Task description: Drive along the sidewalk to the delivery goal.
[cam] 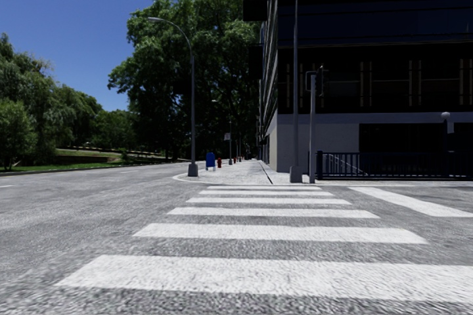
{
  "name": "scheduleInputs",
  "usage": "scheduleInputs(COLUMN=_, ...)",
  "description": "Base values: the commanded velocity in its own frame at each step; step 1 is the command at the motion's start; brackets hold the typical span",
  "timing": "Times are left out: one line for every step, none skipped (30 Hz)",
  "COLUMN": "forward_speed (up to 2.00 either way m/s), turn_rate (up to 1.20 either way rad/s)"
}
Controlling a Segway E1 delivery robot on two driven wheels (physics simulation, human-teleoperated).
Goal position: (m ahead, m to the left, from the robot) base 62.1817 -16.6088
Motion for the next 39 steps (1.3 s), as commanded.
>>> scheduleInputs(forward_speed=1.34, turn_rate=0.00)
scheduleInputs(forward_speed=1.34, turn_rate=0.00)
scheduleInputs(forward_speed=1.34, turn_rate=0.00)
scheduleInputs(forward_speed=1.34, turn_rate=0.00)
scheduleInputs(forward_speed=1.34, turn_rate=0.00)
scheduleInputs(forward_speed=1.34, turn_rate=0.00)
scheduleInputs(forward_speed=1.34, turn_rate=0.00)
scheduleInputs(forward_speed=1.34, turn_rate=0.00)
scheduleInputs(forward_speed=1.34, turn_rate=0.00)
scheduleInputs(forward_speed=1.34, turn_rate=0.00)
scheduleInputs(forward_speed=1.34, turn_rate=0.00)
scheduleInputs(forward_speed=1.34, turn_rate=0.00)
scheduleInputs(forward_speed=1.34, turn_rate=0.00)
scheduleInputs(forward_speed=1.34, turn_rate=0.00)
scheduleInputs(forward_speed=1.34, turn_rate=0.00)
scheduleInputs(forward_speed=1.34, turn_rate=0.00)
scheduleInputs(forward_speed=1.34, turn_rate=0.00)
scheduleInputs(forward_speed=1.34, turn_rate=0.00)
scheduleInputs(forward_speed=1.34, turn_rate=0.00)
scheduleInputs(forward_speed=1.34, turn_rate=0.00)
scheduleInputs(forward_speed=1.34, turn_rate=0.00)
scheduleInputs(forward_speed=1.34, turn_rate=0.00)
scheduleInputs(forward_speed=1.34, turn_rate=0.00)
scheduleInputs(forward_speed=1.34, turn_rate=0.00)
scheduleInputs(forward_speed=1.34, turn_rate=0.00)
scheduleInputs(forward_speed=1.34, turn_rate=0.00)
scheduleInputs(forward_speed=1.34, turn_rate=0.00)
scheduleInputs(forward_speed=1.34, turn_rate=0.00)
scheduleInputs(forward_speed=1.34, turn_rate=0.00)
scheduleInputs(forward_speed=1.34, turn_rate=0.00)
scheduleInputs(forward_speed=1.34, turn_rate=-0.01)
scheduleInputs(forward_speed=1.34, turn_rate=-0.12)
scheduleInputs(forward_speed=1.34, turn_rate=-0.24)
scheduleInputs(forward_speed=1.34, turn_rate=-0.41)
scheduleInputs(forward_speed=1.34, turn_rate=-0.41)
scheduleInputs(forward_speed=1.34, turn_rate=-0.48)
scheduleInputs(forward_speed=1.34, turn_rate=-0.50)
scheduleInputs(forward_speed=1.34, turn_rate=-0.49)
scheduleInputs(forward_speed=1.34, turn_rate=-0.49)
